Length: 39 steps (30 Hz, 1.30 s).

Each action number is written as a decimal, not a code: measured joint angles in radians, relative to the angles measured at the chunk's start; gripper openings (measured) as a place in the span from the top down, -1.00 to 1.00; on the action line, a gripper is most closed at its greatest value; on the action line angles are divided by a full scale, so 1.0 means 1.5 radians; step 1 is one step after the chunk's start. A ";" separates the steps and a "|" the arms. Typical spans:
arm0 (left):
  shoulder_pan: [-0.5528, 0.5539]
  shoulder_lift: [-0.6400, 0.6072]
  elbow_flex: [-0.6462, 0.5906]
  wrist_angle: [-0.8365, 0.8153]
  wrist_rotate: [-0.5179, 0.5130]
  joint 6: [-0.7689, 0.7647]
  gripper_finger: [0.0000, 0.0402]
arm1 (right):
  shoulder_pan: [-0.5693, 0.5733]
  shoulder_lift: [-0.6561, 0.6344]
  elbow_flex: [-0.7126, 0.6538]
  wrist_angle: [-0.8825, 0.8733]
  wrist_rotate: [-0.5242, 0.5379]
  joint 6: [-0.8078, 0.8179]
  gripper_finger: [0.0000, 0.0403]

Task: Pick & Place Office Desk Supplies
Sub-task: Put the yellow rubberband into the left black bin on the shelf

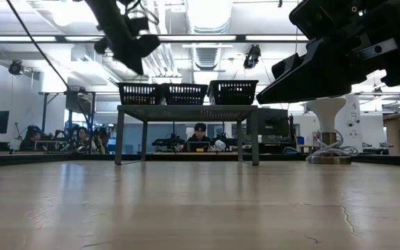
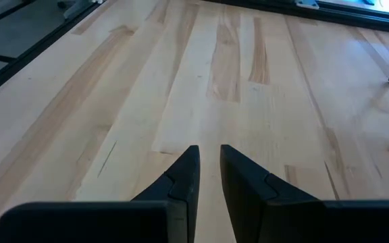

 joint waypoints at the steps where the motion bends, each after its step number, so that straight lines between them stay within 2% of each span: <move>1: 0.018 0.000 -0.006 0.002 0.025 -0.004 0.90 | 0.000 0.000 0.000 0.000 0.000 0.000 0.73; 4: 0.060 -0.001 -0.033 0.018 0.094 -0.005 0.87 | 0.000 0.000 0.000 0.000 0.000 -0.008 0.73; 8: 0.089 -0.001 -0.056 0.025 0.141 -0.015 0.76 | 0.000 0.000 0.000 0.000 0.000 -0.008 0.73; 12: 0.093 -0.001 -0.058 0.017 0.161 -0.017 0.51 | 0.000 0.000 0.000 0.001 0.000 -0.009 0.73; 17: 0.093 -0.001 -0.020 -0.004 0.192 -0.022 0.16 | 0.000 0.000 0.000 0.003 0.000 -0.010 0.73; 21: 0.089 -0.005 0.026 -0.058 0.230 -0.021 0.01 | 0.000 0.000 0.000 0.003 0.000 -0.010 0.73; 24: 0.069 -0.030 0.030 -0.061 0.234 -0.018 -0.01 | 0.000 0.000 0.000 0.002 0.000 -0.010 0.73; 29: 0.038 -0.088 -0.014 -0.041 0.237 -0.020 0.02 | 0.000 0.000 0.000 0.002 0.000 -0.010 0.73; 33: 0.032 -0.135 -0.092 0.051 0.249 -0.040 0.03 | 0.000 0.000 0.000 0.002 0.000 -0.010 0.73; 39: 0.035 -0.188 -0.209 0.188 0.315 -0.027 0.02 | 0.000 0.000 0.000 0.005 0.000 -0.007 0.73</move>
